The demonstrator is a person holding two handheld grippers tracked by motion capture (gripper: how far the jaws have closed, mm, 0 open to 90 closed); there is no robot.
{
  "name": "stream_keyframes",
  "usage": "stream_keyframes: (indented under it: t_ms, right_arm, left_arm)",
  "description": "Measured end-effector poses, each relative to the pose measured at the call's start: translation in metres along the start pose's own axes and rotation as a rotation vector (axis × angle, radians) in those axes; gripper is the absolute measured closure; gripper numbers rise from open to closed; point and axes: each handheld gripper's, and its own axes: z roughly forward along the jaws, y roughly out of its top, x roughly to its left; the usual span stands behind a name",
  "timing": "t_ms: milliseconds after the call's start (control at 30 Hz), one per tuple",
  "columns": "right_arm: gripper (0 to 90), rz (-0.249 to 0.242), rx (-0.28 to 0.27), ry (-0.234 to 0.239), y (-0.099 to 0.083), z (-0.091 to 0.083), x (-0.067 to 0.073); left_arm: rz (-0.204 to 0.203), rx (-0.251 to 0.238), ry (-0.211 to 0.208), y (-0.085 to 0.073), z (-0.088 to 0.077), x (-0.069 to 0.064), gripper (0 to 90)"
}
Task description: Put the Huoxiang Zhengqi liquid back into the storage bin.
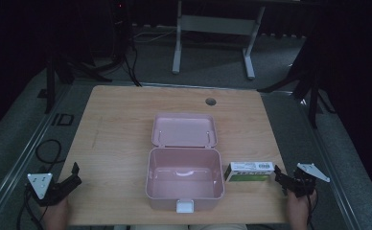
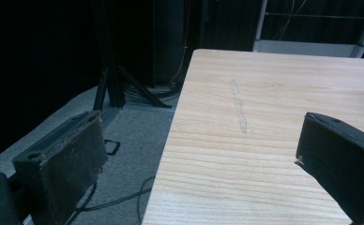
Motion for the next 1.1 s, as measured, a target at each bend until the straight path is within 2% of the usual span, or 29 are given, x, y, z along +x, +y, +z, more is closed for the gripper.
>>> stream_keyframes:
  t_ms: [100, 167, 233, 333, 467, 533, 700, 867, 933, 1100]
  right_arm:
    - [10.5, -0.016, 0.026, -0.005, 0.001, 0.001, 0.0]
    - [10.5, -0.05, 0.042, 0.008, 0.001, 0.001, 0.0]
    - [10.5, -0.054, 0.053, 0.043, 0.002, 0.001, -0.001]
    - [10.5, -0.077, 0.077, 0.066, 0.003, 0.003, -0.002]
    - [10.5, -0.107, 0.135, 0.133, 0.004, 0.004, -0.001]
    - [10.5, -0.134, 0.151, 0.132, 0.003, 0.003, 0.0]
    - [10.5, -0.182, 0.2, 0.165, 0.002, -0.005, 0.001]
    - [10.5, -0.236, 0.253, 0.227, 0.003, -0.017, 0.001]
    - [10.5, -0.245, 0.258, 0.232, 0.004, -0.018, 0.001]
    - [10.6, -0.328, 0.325, 0.285, 0.008, -0.029, 0.005]
  left_arm:
    - [0.002, 0.001, -0.001, 0.0, 0.0, 0.0, 2.1]
    - [0.004, 0.003, -0.002, 0.0, 0.0, 0.0, 2.1]
    - [0.005, 0.003, -0.002, 0.0, 0.0, 0.0, 2.1]
    - [0.005, 0.003, -0.003, 0.0, 0.0, 0.0, 2.1]
    - [0.005, 0.003, -0.005, 0.0, 0.0, 0.0, 2.1]
    - [0.007, 0.005, -0.006, 0.0, 0.0, 0.0, 2.1]
    - [0.008, 0.005, -0.008, 0.0, 0.0, 0.0, 2.1]
    - [0.012, 0.004, -0.009, 0.0, 0.0, -0.001, 2.1]
    - [0.012, 0.004, -0.009, 0.0, 0.0, -0.001, 2.1]
    - [0.013, 0.005, -0.009, 0.0, 0.001, -0.001, 2.1]
